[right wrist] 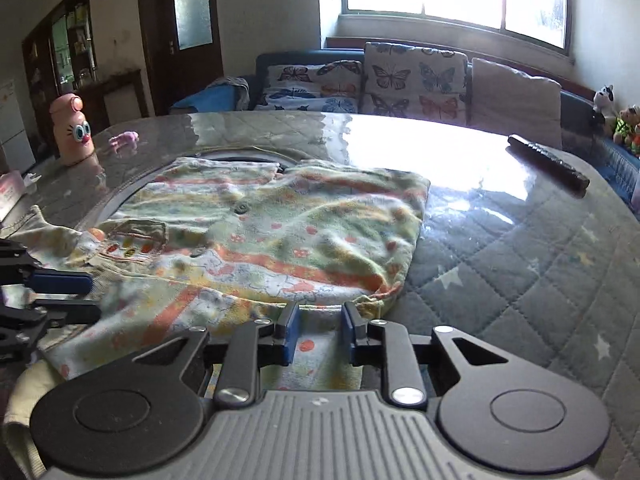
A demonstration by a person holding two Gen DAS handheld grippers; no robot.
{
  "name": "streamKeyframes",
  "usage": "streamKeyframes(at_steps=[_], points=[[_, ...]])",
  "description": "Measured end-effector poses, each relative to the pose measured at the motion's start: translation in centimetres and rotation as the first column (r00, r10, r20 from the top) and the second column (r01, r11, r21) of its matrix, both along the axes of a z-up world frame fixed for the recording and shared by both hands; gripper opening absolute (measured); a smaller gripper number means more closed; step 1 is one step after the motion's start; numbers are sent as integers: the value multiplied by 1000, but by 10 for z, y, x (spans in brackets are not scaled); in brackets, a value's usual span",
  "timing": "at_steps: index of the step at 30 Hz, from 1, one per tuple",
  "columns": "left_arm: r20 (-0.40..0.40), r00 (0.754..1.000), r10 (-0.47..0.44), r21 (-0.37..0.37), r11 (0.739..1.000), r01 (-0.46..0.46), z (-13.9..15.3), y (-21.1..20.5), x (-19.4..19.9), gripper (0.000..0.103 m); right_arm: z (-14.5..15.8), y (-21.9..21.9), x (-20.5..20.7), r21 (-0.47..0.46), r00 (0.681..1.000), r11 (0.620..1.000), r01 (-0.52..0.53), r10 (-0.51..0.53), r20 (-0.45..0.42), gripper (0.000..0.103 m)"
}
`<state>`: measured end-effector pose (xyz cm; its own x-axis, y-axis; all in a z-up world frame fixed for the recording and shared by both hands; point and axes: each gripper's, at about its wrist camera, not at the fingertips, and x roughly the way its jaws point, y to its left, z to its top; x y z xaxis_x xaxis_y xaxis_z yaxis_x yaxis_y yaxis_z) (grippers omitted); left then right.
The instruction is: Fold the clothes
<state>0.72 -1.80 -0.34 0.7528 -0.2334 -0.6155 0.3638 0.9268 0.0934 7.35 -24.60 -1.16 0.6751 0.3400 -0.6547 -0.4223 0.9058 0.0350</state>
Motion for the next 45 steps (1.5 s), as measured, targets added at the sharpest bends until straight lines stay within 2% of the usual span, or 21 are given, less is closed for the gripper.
streamKeyframes(at_steps=[7,14,22,28,30,36,40,42,45], points=[[4,1000,8,1,1000,-8,-2,3,-4,26,5,0,-39,-13,998,998,-58,58,-17,27],[12,999,40,-6,999,-40,0,10,-7,29,2,-2,-79,-100,995,990,-99,98,-15,32],[6,995,96,-5,995,-96,-1,26,-15,29,20,27,-63,-33,987,987,-159,160,29,33],[22,989,149,-15,989,-148,5,41,-22,29,6,63,-49,-46,973,973,-226,228,24,33],[26,983,182,-21,983,-182,7,50,-25,32,1,75,-44,-51,968,967,-249,250,23,36],[32,951,307,-21,952,-306,11,88,-34,45,6,86,-50,-88,956,954,-286,290,47,38],[17,913,407,-25,913,-407,9,115,-36,46,13,92,-56,-75,941,941,-330,334,57,42],[7,891,454,-30,890,-454,7,129,-38,46,7,100,-57,-86,932,930,-358,362,27,42],[7,860,510,-36,860,-509,8,144,-43,50,5,108,-63,-123,917,913,-390,397,42,42]])
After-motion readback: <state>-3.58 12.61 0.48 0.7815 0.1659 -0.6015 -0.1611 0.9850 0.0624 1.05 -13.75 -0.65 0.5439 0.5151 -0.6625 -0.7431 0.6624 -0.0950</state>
